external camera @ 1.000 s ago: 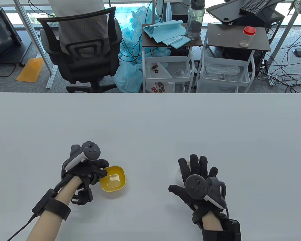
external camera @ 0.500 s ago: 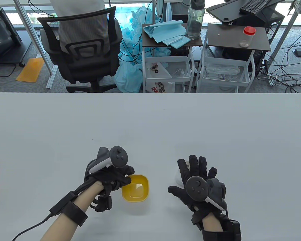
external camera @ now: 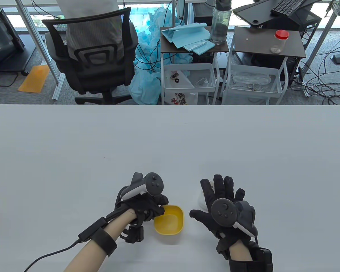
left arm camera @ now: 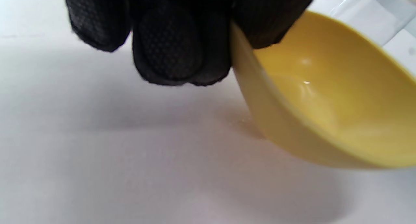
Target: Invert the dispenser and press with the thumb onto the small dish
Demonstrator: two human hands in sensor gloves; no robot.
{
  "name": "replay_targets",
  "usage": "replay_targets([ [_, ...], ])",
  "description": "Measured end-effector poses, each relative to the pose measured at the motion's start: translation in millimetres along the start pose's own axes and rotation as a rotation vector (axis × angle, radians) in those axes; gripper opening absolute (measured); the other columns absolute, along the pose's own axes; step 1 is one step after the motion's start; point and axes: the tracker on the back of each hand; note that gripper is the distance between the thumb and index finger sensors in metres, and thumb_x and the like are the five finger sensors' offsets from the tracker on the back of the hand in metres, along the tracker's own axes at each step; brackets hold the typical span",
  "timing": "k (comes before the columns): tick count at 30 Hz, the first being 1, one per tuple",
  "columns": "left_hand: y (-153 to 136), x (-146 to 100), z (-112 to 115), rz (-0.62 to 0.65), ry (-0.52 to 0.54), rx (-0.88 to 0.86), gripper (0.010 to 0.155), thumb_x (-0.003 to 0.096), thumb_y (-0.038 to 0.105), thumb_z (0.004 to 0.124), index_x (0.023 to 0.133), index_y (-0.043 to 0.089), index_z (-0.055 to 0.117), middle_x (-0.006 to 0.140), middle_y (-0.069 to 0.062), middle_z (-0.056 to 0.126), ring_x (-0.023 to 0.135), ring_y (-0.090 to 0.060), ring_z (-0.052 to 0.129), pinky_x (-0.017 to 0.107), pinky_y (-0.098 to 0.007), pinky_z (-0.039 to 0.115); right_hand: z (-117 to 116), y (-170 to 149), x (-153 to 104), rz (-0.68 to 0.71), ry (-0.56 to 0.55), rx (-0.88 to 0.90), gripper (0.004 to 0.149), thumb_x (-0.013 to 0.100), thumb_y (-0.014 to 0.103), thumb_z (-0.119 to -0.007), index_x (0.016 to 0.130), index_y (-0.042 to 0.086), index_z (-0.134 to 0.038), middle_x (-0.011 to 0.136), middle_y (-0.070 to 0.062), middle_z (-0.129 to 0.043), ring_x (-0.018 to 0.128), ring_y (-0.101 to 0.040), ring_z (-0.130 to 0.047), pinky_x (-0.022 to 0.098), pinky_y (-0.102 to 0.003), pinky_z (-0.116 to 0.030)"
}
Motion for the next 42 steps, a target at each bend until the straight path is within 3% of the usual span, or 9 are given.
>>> replay_targets([
  [15,-5.0,-9.1,-8.7,-0.018,-0.008,0.003,0.052,0.0543,0.047,0.081,0.1,0.033,0.062,0.079,0.005,0.096,0.059,-0.022,0.104,0.062,-0.051,0.079,0.6,-0.5,-0.9,-0.001,-0.006,0.001,0.099,0.047,0.07,-0.07,0.117,0.016,-0.027,0.117,-0.028,-0.009,0.102,-0.06,-0.005,0.061,-0.089,-0.02],
  [21,-12.0,-31.2,-25.7,-0.01,0.048,-0.019,0.054,0.0534,0.051,0.081,0.101,0.034,0.062,0.081,0.005,0.095,0.063,-0.023,0.103,0.062,-0.052,0.079,0.3,-0.1,-0.8,0.003,-0.002,-0.001,0.099,0.047,0.07,-0.07,0.117,0.016,-0.027,0.117,-0.028,-0.009,0.102,-0.06,-0.005,0.061,-0.089,-0.02],
  [27,-26.9,-61.5,-42.8,-0.022,0.108,-0.012,0.066,0.0509,0.061,0.081,0.105,0.037,0.053,0.097,0.002,0.086,0.083,-0.029,0.095,0.07,-0.061,0.07,0.3,-0.3,-1.0,-0.001,-0.001,-0.001,0.099,0.047,0.07,-0.07,0.117,0.016,-0.027,0.117,-0.028,-0.009,0.102,-0.06,-0.004,0.061,-0.089,-0.02],
  [35,-55.4,-96.0,-50.7,-0.056,0.224,0.027,0.077,0.0488,0.074,0.074,0.11,0.044,0.037,0.12,-0.001,0.054,0.112,-0.038,0.064,0.075,-0.076,0.047,2.4,-2.9,-2.1,-0.013,-0.027,0.006,0.099,0.047,0.07,-0.07,0.117,0.016,-0.027,0.117,-0.028,-0.009,0.102,-0.06,-0.004,0.06,-0.089,-0.019],
  [42,-83.2,-113.8,-43.2,-0.088,0.339,0.036,0.084,0.0469,0.082,0.068,0.111,0.048,0.025,0.127,-0.001,0.025,0.12,-0.045,0.034,0.072,-0.082,0.032,4.3,-5.6,-2.9,-0.023,-0.072,0.007,0.1,0.046,0.072,-0.069,0.117,0.016,-0.026,0.117,-0.027,-0.008,0.102,-0.06,-0.003,0.06,-0.089,-0.018],
])
Point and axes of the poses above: the tracker on the back of each hand, its own y axis roughly to the thumb side, its own x axis roughly from the wrist to the fingertips, z = x × y
